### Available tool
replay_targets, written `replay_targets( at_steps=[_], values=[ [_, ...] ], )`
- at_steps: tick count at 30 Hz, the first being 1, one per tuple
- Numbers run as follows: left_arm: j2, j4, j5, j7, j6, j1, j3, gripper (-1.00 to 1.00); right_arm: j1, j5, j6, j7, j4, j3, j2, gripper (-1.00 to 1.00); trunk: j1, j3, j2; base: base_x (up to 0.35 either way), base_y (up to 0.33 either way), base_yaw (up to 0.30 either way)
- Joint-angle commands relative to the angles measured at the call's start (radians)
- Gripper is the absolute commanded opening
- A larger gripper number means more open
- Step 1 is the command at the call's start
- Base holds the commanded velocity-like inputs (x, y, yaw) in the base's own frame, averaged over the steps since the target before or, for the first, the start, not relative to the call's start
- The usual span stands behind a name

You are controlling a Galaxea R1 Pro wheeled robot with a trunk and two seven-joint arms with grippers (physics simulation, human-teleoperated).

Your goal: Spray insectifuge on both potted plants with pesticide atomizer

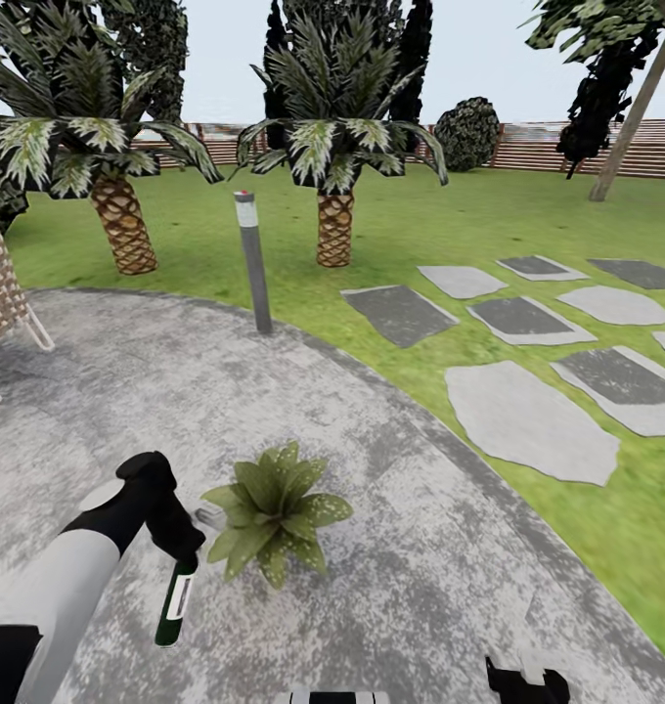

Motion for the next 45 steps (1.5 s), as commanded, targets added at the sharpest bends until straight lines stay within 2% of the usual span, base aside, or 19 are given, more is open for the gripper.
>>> replay_targets(
  at_steps=[1,4,6,10,22,27,33,41,45],
  values=[
    [-0.002,-0.001,-0.012,-0.009,0.01,-0.001,-0.005,-1.0,-0.001,0.001,-0.004,0.0,0.001,-0.004,0.0,1.0,0.0,-0.001,0.0,0.14,0.231,-0.157],
    [-0.004,0.0,-0.015,-0.009,0.01,0.001,-0.009,-1.0,-0.001,0.001,-0.004,0.0,0.001,-0.004,0.0,1.0,0.0,-0.001,0.0,0.064,0.104,-0.221],
    [-0.002,0.0,-0.015,-0.009,0.01,0.006,-0.056,-1.0,-0.001,0.001,-0.004,0.0,0.001,-0.004,0.0,1.0,0.0,-0.001,0.0,0.009,0.015,-0.26],
    [0.001,0.001,-0.014,-0.009,0.006,0.011,-0.092,-1.0,-0.001,0.001,-0.004,0.0,0.001,-0.004,-0.001,1.0,0.0,-0.001,0.0,0.002,0.003,-0.261],
    [0.0,0.002,-0.015,-0.009,0.006,0.013,-0.094,-1.0,-0.001,0.005,-0.006,0.003,0.003,-0.004,-0.007,1.0,0.0,-0.001,0.0,-0.134,0.077,-0.027],
    [-0.003,0.002,-0.015,-0.009,0.007,0.013,-0.094,-1.0,-0.001,0.005,-0.006,0.0,0.001,-0.004,-0.006,1.0,0.0,-0.001,0.0,0.103,0.263,-0.012],
    [-0.006,0.002,-0.015,-0.009,0.006,0.016,-0.097,-1.0,-0.001,0.005,-0.006,0.0,0.001,-0.004,-0.006,1.0,0.0,-0.001,0.0,0.033,0.039,-0.224],
    [0.007,0.015,-0.016,-0.009,0.004,0.021,-0.096,-1.0,-0.001,0.005,-0.006,0.0,0.001,-0.004,-0.006,1.0,0.0,-0.001,0.0,0.001,0.001,-0.057],
    [0.021,0.014,-0.017,-0.009,-0.063,0.053,-0.092,-1.0,-0.001,0.005,-0.006,0.0,0.001,-0.004,-0.006,1.0,0.0,-0.001,0.0,0.0,0.0,0.0]
  ],
)
